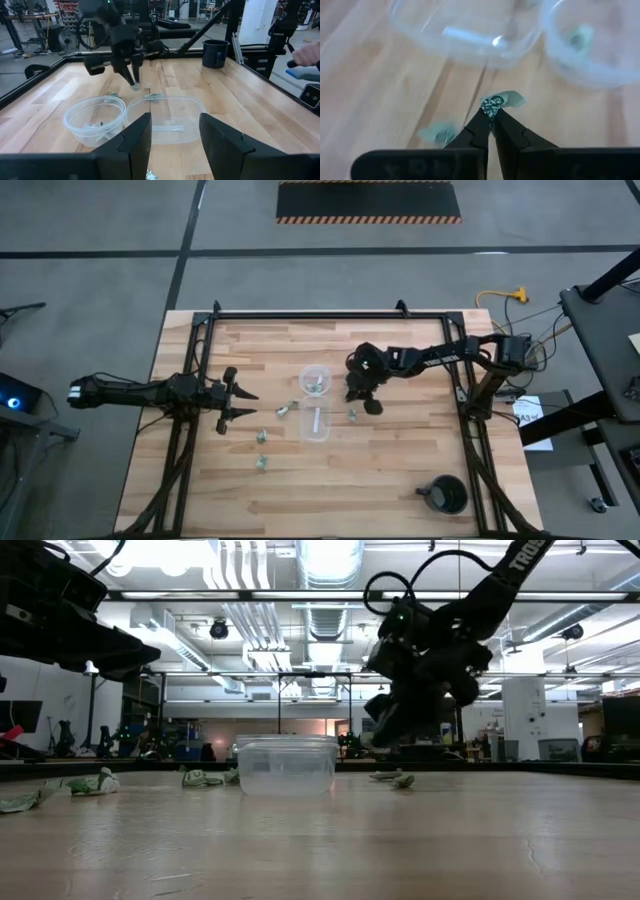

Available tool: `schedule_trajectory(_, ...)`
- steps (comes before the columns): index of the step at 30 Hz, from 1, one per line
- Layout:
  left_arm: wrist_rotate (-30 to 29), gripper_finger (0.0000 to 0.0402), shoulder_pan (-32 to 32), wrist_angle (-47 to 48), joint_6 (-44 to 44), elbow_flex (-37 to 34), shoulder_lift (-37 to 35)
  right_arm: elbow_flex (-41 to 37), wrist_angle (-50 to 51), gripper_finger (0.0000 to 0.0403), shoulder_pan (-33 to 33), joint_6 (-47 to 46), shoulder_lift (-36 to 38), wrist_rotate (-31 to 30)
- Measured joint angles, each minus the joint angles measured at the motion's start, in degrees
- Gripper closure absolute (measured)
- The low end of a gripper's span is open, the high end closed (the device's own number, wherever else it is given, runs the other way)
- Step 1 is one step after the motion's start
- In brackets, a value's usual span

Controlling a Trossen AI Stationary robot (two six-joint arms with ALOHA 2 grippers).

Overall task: Pick and place items into bin
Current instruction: Put the stevia packet into the circular transparent bin

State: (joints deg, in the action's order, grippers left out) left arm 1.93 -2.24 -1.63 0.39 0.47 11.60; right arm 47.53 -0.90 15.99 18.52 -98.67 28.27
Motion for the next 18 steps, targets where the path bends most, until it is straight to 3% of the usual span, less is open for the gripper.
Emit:
schedule_trajectory(11, 0.00, 0.0253, 0.01, 0.00, 0.00, 0.00, 0.00, -9.76, -36.25, 0.0394, -0.09, -18.98, 0.07, -10.53)
schedule_trajectory(18, 0.00, 0.0253, 0.00, 0.00, 0.02, 0.00, 0.00, -13.53, -53.72, 0.0394, -0.17, -24.92, -2.78, -12.90)
